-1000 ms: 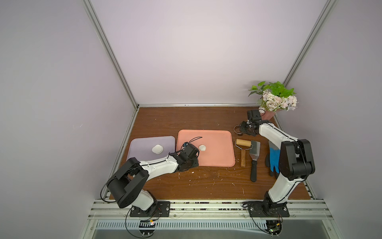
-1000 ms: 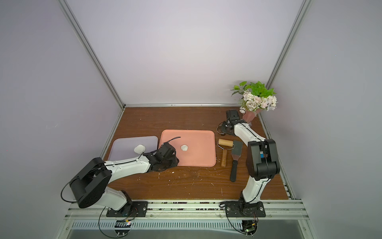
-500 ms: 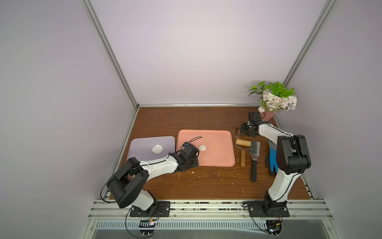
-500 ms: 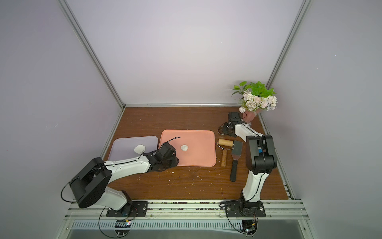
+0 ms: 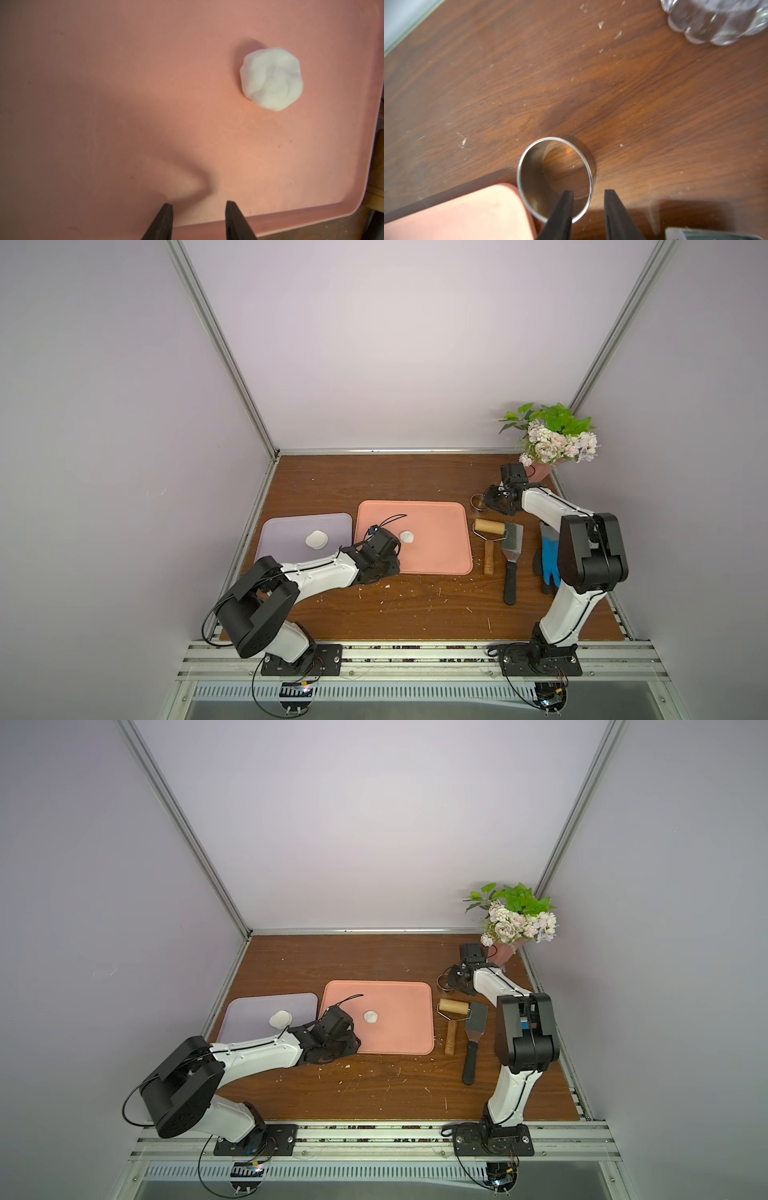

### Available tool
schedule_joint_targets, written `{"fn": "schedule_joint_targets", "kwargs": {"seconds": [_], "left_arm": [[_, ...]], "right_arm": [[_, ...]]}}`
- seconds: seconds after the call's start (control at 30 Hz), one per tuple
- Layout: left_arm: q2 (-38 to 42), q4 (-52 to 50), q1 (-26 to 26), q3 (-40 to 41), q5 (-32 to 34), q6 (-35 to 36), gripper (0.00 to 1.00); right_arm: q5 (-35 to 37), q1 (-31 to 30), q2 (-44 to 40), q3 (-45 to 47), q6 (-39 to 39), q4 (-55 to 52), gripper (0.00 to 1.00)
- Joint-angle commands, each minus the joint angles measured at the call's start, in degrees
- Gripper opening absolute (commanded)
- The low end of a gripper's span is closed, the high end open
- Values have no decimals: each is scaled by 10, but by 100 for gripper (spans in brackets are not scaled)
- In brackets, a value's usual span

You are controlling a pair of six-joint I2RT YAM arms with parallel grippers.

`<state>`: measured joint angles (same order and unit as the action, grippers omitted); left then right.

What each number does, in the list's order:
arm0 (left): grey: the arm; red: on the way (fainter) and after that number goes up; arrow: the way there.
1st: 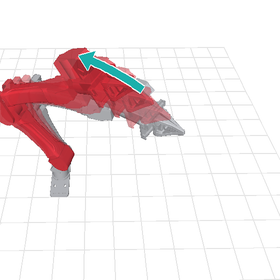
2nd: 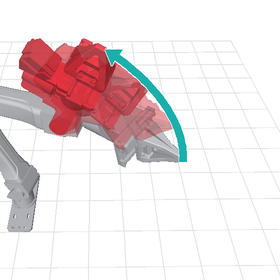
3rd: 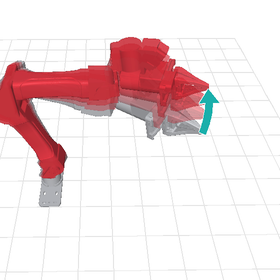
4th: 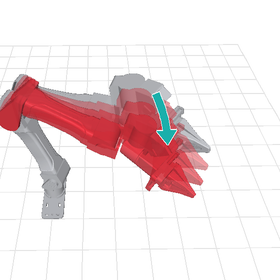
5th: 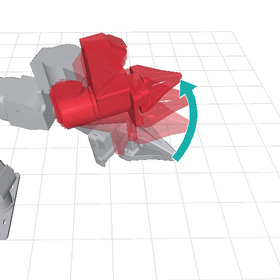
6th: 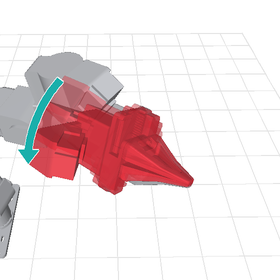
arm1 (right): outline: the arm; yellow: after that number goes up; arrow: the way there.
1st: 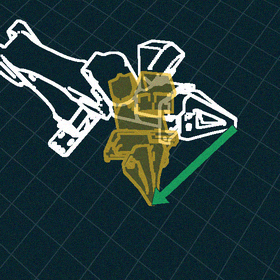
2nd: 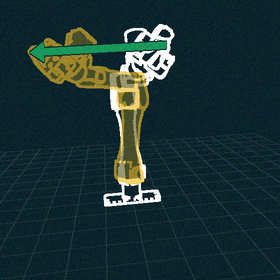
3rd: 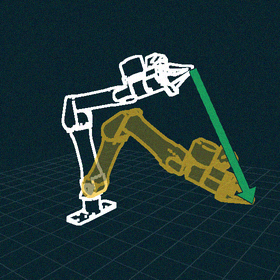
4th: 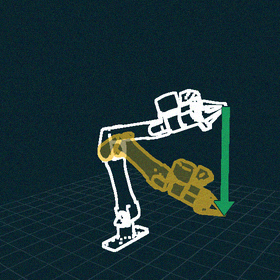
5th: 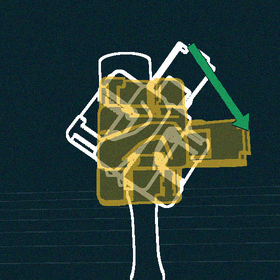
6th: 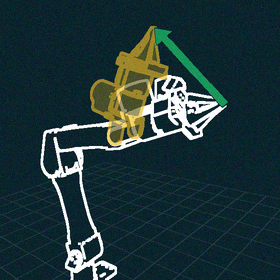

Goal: Roll out the dumpling wrappers from the dough
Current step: Place the dumpling mold at the center of the board, then pick up the rolling pin from the center of the board, then adjust the work surface at the center of the board.

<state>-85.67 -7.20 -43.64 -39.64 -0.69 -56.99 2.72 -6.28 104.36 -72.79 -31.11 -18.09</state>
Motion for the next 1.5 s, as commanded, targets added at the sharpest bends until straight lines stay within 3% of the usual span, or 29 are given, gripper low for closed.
{"fn": "schedule_joint_targets", "kwargs": {"seconds": [0.0, 0.2, 0.5, 0.93, 1.47], "left_arm": [[-10, -68, -9, 0, -7, 5, 40], [-25, -53, -9, 1, -19, 5, 40], [-54, -43, -27, 5, -50, 3, 39], [-28, -65, -36, 40, -58, -2, 39], [-14, -78, -36, 17, -40, 0, 40]], "right_arm": [[4, 1, -87, 18, 9, -20, 35], [-7, -10, -208, 140, 31, -37, 42], [-13, -47, -295, 275, 27, -46, 42], [21, -95, -296, 328, 14, -48, 45], [27, -115, -241, 333, 11, -17, 44]]}}
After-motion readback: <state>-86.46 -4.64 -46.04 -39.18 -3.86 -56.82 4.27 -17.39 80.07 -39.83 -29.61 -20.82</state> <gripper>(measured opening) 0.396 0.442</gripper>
